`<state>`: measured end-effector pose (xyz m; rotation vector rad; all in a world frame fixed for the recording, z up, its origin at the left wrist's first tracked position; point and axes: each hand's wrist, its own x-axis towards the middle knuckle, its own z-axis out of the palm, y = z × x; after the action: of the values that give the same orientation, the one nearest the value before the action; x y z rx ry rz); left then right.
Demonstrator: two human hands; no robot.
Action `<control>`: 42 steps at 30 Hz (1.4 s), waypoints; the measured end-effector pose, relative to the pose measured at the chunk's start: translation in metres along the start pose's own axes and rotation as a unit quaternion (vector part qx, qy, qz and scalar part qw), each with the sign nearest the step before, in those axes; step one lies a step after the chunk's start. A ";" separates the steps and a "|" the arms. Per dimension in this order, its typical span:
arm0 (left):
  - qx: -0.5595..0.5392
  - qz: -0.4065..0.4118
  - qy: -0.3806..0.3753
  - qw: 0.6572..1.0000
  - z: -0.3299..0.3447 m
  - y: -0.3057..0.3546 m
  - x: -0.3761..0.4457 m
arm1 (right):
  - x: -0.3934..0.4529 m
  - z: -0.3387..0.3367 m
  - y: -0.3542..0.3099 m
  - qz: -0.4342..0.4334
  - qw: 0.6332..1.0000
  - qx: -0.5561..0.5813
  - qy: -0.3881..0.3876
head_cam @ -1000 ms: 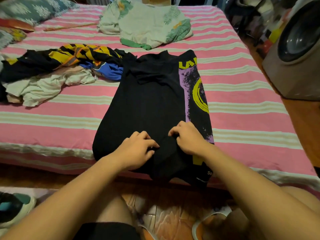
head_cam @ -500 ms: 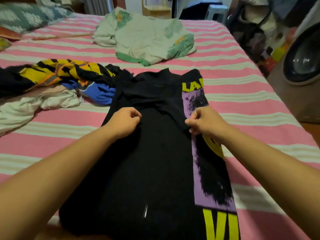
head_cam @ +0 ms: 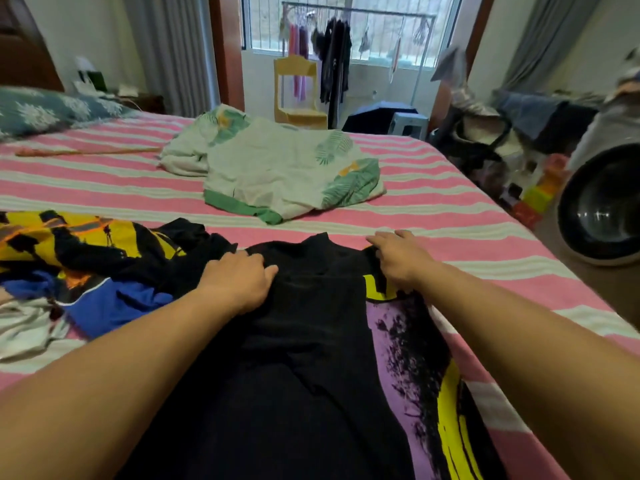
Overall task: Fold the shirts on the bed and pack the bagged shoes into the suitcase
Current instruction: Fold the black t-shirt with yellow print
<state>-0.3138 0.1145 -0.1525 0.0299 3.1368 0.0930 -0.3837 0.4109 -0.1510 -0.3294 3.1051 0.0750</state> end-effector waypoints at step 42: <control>-0.642 -0.159 -0.033 0.750 0.013 -0.089 -0.023 | -0.141 0.011 -0.216 -0.294 0.915 -0.042 0.272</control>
<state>-0.2924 0.0255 -0.1707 -0.4641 2.2351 2.0250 -0.2001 0.2299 -0.1690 -1.5010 3.3439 0.1219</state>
